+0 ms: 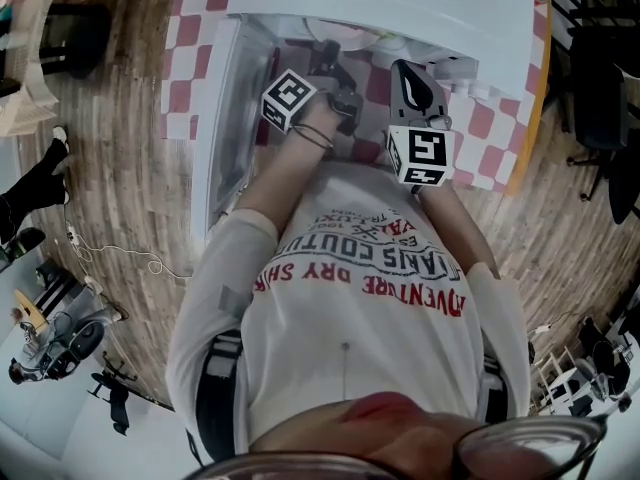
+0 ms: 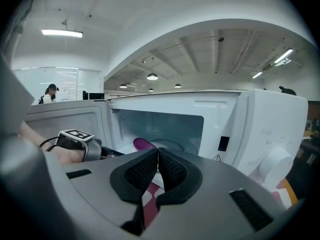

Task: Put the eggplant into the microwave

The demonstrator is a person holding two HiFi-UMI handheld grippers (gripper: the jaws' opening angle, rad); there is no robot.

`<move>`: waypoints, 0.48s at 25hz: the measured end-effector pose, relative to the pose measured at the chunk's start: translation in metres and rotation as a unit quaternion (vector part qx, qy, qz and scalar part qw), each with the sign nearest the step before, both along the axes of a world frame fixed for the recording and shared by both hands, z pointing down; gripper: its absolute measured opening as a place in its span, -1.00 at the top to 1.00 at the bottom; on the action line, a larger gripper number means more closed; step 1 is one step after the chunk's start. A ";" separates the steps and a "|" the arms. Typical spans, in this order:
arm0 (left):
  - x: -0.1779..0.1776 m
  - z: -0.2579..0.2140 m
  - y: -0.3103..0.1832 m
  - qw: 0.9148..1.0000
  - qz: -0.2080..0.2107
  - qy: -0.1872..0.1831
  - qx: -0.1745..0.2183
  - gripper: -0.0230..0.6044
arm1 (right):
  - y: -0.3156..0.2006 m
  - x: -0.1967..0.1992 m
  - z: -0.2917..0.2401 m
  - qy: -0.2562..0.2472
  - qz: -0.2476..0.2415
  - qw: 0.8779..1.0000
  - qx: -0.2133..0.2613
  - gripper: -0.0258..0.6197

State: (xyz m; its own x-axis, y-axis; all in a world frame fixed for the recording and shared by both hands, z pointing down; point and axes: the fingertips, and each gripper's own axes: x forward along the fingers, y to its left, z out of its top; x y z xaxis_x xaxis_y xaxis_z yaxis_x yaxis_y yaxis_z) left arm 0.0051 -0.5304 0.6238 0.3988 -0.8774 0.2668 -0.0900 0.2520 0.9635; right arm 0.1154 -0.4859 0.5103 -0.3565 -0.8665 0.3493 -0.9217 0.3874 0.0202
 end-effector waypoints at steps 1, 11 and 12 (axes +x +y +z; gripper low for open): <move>0.000 0.001 0.000 1.000 -0.001 -0.002 -0.003 0.83 | 0.001 0.000 0.001 -0.001 0.000 1.000 0.000 0.84; 0.009 0.004 -0.007 1.000 0.013 -0.015 0.008 0.82 | 0.015 -0.001 0.010 0.000 0.004 1.000 -0.010 0.84; 0.009 0.003 -0.007 1.000 0.014 -0.015 0.011 0.82 | 0.016 0.000 0.011 0.001 0.004 1.000 -0.012 0.84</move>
